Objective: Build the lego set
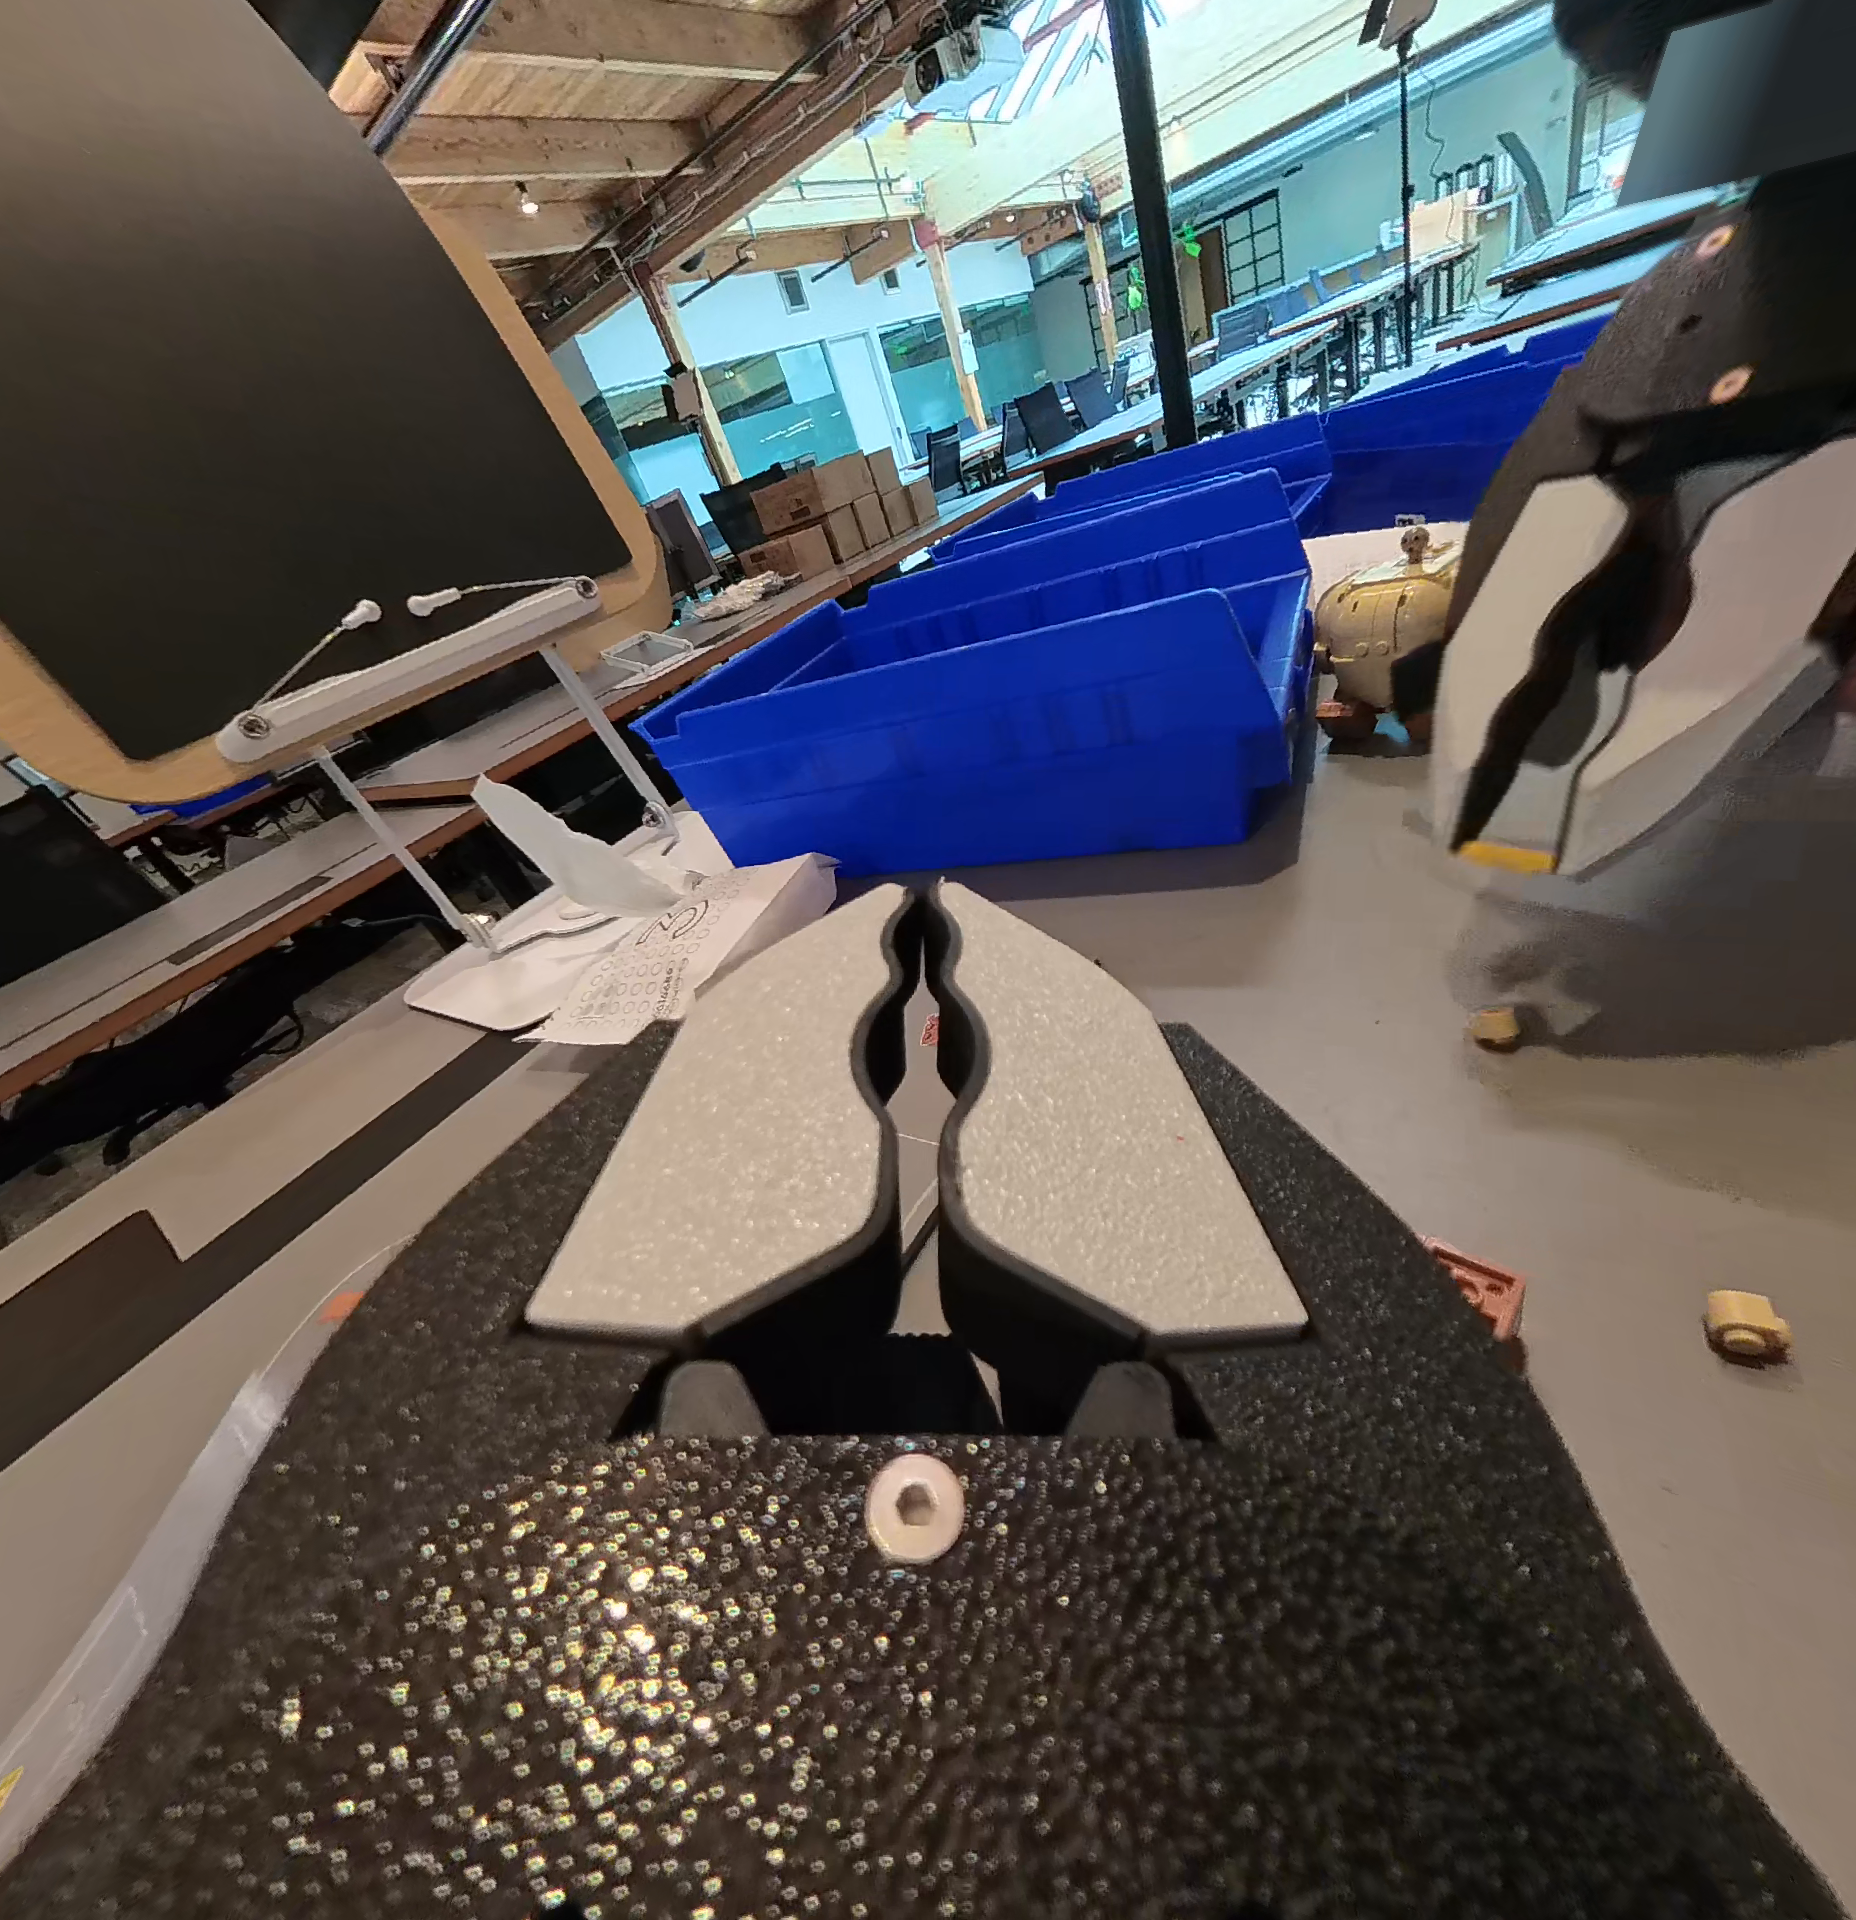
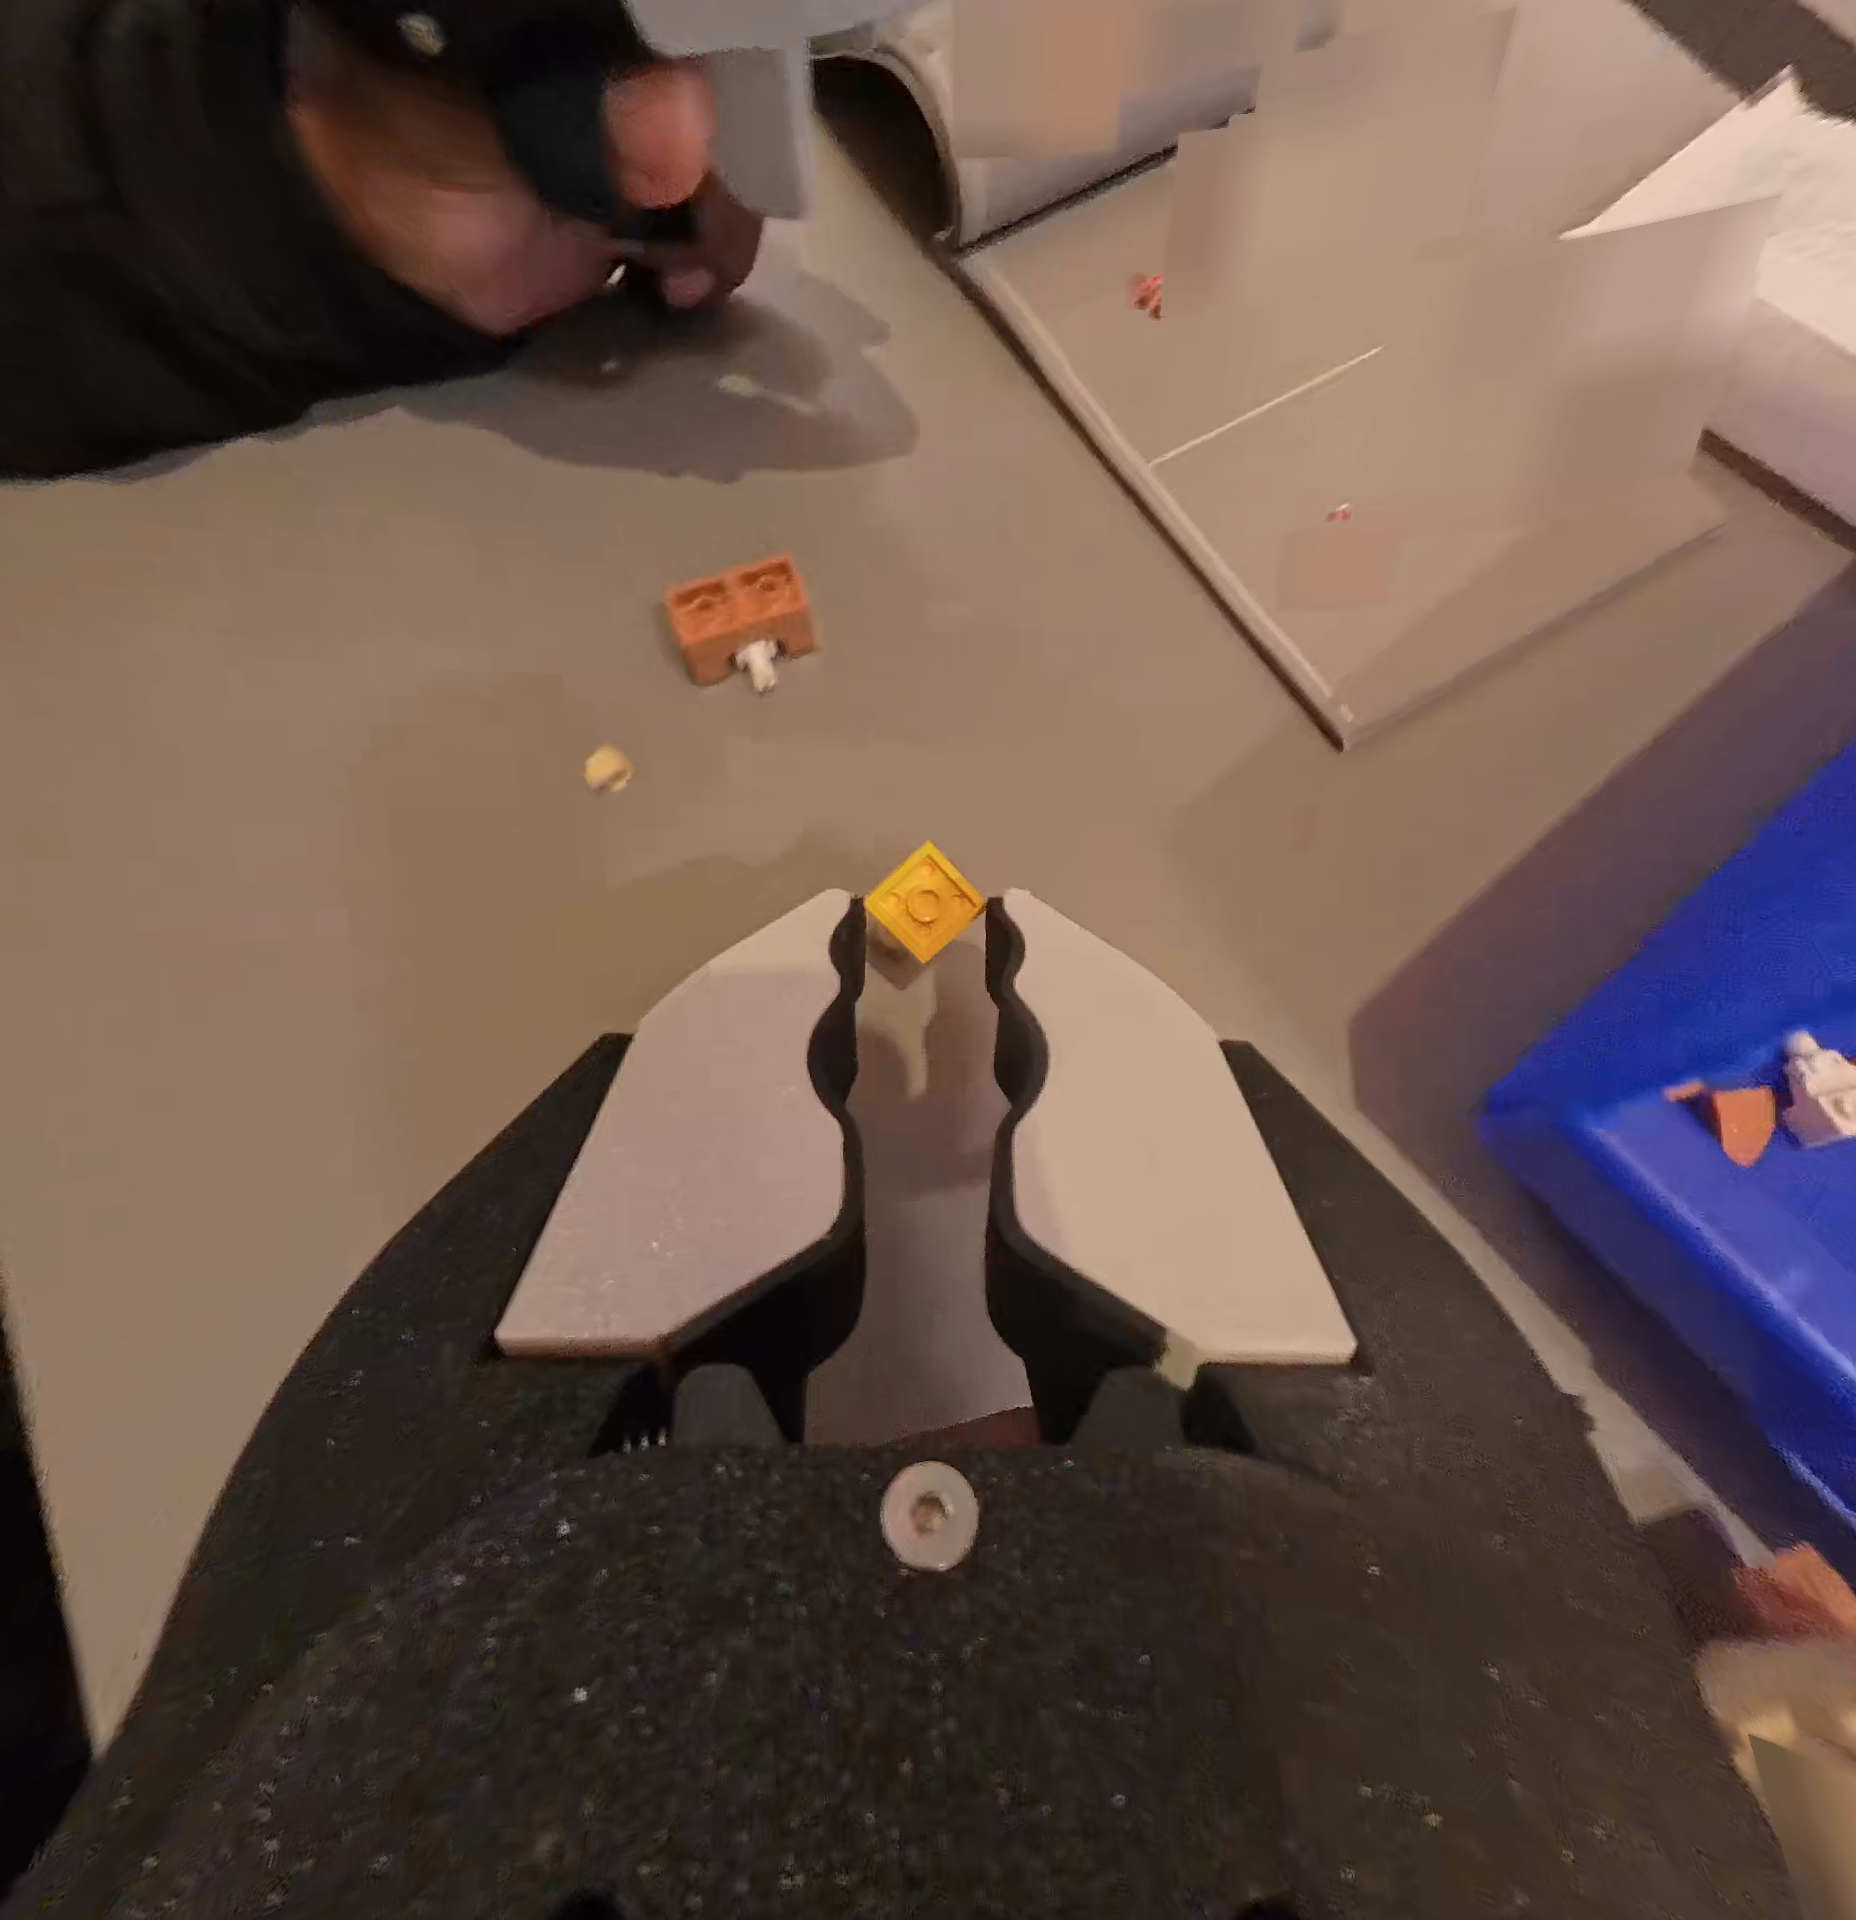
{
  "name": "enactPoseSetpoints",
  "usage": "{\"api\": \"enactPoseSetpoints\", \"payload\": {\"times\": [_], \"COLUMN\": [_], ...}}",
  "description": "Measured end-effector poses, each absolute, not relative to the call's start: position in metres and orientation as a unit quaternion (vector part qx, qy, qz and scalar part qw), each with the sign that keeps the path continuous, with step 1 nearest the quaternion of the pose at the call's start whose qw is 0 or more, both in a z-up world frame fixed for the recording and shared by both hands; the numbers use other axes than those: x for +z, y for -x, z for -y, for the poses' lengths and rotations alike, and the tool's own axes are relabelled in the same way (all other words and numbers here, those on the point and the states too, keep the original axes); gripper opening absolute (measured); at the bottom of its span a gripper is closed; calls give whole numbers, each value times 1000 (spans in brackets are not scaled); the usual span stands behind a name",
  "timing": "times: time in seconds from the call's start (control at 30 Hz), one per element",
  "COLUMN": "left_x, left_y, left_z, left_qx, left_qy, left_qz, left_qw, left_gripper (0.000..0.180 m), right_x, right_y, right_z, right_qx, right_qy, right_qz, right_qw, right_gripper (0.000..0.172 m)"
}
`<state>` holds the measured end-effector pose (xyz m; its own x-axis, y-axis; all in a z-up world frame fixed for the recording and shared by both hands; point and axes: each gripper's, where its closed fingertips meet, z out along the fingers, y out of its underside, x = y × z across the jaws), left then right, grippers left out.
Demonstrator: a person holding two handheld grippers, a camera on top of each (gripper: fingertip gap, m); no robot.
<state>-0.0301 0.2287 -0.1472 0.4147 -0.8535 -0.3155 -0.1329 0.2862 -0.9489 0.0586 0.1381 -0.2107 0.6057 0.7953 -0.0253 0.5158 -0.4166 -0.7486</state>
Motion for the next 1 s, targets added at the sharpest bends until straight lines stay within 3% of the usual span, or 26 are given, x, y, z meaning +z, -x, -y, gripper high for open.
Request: {"api": "enactPoseSetpoints", "payload": {"times": [0.1, 0.37, 0.8, 1.0], "left_x": [-147, -149, -151, -151], "left_y": [32, 30, 32, 34], "left_z": [-228, -226, -228, -229], "left_qx": [-276, -277, -286, -288], "left_qy": [533, 537, 547, 551], "left_qz": [-463, -468, -468, -465], "left_qw": [652, 645, 632, 630], "left_gripper": [0, 0, 0, 0], "right_x": [-211, -232, -229, -230], "right_y": [-46, -36, -32, -30], "right_z": [-161, -169, -176, -176], "right_qx": [166, 149, 216, 207], "right_qy": [826, 842, 835, 828], "right_qz": [377, 388, 361, 382], "right_qw": [385, 343, 353, 354], "right_gripper": [22, 22, 23, 31]}}
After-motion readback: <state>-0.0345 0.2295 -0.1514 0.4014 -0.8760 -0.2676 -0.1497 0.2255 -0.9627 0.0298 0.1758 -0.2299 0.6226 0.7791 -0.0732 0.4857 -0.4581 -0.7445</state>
